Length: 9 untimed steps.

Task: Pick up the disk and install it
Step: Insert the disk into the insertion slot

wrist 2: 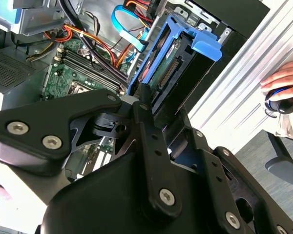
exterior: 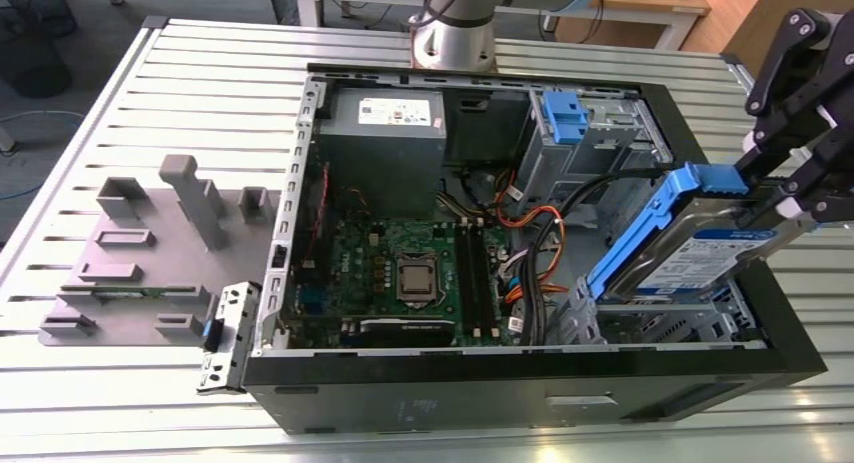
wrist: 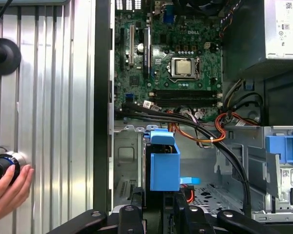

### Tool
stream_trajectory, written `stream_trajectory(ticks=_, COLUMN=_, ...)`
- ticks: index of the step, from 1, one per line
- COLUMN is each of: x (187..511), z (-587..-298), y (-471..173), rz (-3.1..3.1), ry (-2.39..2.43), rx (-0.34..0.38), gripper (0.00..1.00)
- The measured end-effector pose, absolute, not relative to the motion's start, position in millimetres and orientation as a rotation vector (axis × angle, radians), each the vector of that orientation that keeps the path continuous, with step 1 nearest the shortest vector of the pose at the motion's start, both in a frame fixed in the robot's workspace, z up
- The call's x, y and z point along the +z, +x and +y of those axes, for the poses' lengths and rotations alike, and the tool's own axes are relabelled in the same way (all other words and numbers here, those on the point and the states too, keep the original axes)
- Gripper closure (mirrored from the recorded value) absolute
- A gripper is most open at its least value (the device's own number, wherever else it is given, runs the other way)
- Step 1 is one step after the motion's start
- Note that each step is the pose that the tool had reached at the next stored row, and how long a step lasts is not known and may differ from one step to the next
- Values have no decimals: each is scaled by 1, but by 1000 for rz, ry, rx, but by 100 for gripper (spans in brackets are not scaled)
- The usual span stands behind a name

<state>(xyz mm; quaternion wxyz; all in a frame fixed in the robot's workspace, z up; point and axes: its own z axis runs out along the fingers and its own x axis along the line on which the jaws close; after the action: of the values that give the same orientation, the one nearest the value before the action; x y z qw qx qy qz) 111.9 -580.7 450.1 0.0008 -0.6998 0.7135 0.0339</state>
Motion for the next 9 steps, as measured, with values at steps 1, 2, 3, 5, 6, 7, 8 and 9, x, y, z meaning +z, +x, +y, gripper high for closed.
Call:
stream_trajectory(ticks=1, x=448, z=-581, y=112, rz=2240, ry=-2198, rx=106, gripper=65)
stream_trajectory(ticks=2, x=447, z=-581, y=112, rz=2240, ry=-2198, rx=106, gripper=65)
stream_trajectory(ticks=3, x=445, z=-581, y=112, rz=2241, ry=-2198, rx=106, gripper=65)
stream_trajectory(ticks=5, x=441, z=-581, y=112, rz=2241, ry=-2198, rx=106, gripper=65)
stream_trajectory(ticks=6, x=439, z=-581, y=112, rz=2241, ry=-2198, rx=106, gripper=65)
stream_trajectory(ticks=7, x=438, z=-581, y=112, rz=2241, ry=-2198, rx=105, gripper=65)
stream_trajectory(ticks=8, x=436, z=-581, y=112, rz=2241, ry=-2198, rx=105, gripper=65)
stream_trajectory(ticks=9, x=434, z=-581, y=112, rz=2241, ry=-2198, rx=105, gripper=65)
